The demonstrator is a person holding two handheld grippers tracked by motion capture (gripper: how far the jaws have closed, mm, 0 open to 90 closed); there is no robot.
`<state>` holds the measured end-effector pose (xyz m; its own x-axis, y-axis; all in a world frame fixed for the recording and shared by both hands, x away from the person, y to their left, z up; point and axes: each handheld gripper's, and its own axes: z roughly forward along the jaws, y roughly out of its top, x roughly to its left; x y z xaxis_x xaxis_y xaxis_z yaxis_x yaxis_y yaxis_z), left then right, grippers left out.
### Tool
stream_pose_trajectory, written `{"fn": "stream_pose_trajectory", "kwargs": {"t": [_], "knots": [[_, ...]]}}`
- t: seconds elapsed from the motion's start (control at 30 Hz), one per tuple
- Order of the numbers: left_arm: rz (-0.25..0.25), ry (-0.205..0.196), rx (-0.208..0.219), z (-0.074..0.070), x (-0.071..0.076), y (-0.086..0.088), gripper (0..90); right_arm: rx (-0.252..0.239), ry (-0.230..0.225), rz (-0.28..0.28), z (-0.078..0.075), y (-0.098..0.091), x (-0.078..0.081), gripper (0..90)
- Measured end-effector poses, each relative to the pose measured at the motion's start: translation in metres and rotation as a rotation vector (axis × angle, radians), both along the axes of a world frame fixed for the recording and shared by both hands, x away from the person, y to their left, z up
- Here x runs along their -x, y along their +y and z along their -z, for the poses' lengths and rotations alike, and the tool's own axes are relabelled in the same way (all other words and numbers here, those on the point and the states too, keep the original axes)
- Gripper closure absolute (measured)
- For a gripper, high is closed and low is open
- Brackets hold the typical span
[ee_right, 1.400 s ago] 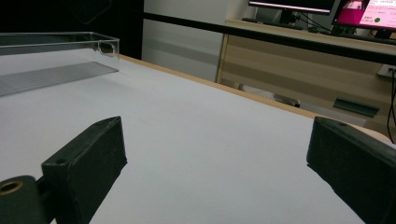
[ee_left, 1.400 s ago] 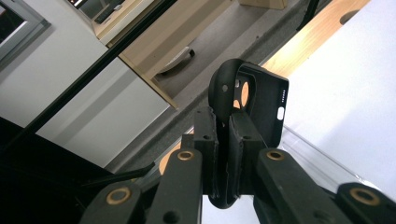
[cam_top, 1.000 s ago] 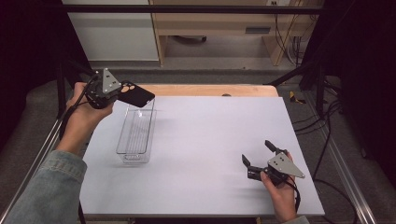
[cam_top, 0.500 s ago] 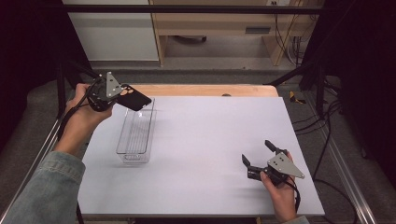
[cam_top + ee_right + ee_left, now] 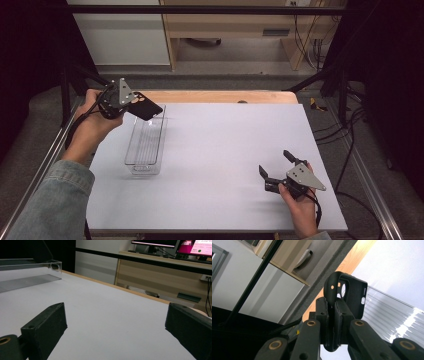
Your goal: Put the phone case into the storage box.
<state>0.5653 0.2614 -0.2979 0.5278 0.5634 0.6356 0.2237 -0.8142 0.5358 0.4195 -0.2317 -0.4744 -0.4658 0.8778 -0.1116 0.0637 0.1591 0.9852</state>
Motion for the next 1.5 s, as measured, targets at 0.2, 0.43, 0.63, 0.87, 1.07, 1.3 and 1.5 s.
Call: {"fn": "stream_pose_trajectory", "kwargs": {"t": [0.2,0.43,0.63,0.87,1.07,1.3,1.5], "knots": [[0.01,-0.001,-0.043,0.003,-0.005,-0.01,82.9,-0.004,0.0,-0.003,0.0,0.0,0.0,4.1],[0.002,0.011,-0.077,0.005,-0.014,-0.01,82.9,-0.005,0.002,-0.007,0.0,0.0,-0.001,4.1],[-0.001,0.027,-0.111,0.009,-0.023,-0.008,82.9,-0.005,0.001,-0.008,0.0,-0.001,-0.001,4.2],[-0.001,0.036,-0.112,0.015,-0.034,-0.009,82.8,-0.01,0.003,-0.011,0.0,-0.001,-0.001,3.9],[-0.005,0.058,-0.123,0.021,-0.04,-0.008,82.8,-0.014,0.006,-0.013,0.0,-0.001,-0.001,4.0],[0.003,0.061,-0.132,0.025,-0.041,-0.011,82.8,-0.015,0.008,-0.014,0.0,-0.002,-0.002,4.0],[0.002,0.065,-0.144,0.028,-0.043,-0.011,82.8,-0.018,0.001,-0.015,0.0,-0.002,-0.001,4.0]]}}
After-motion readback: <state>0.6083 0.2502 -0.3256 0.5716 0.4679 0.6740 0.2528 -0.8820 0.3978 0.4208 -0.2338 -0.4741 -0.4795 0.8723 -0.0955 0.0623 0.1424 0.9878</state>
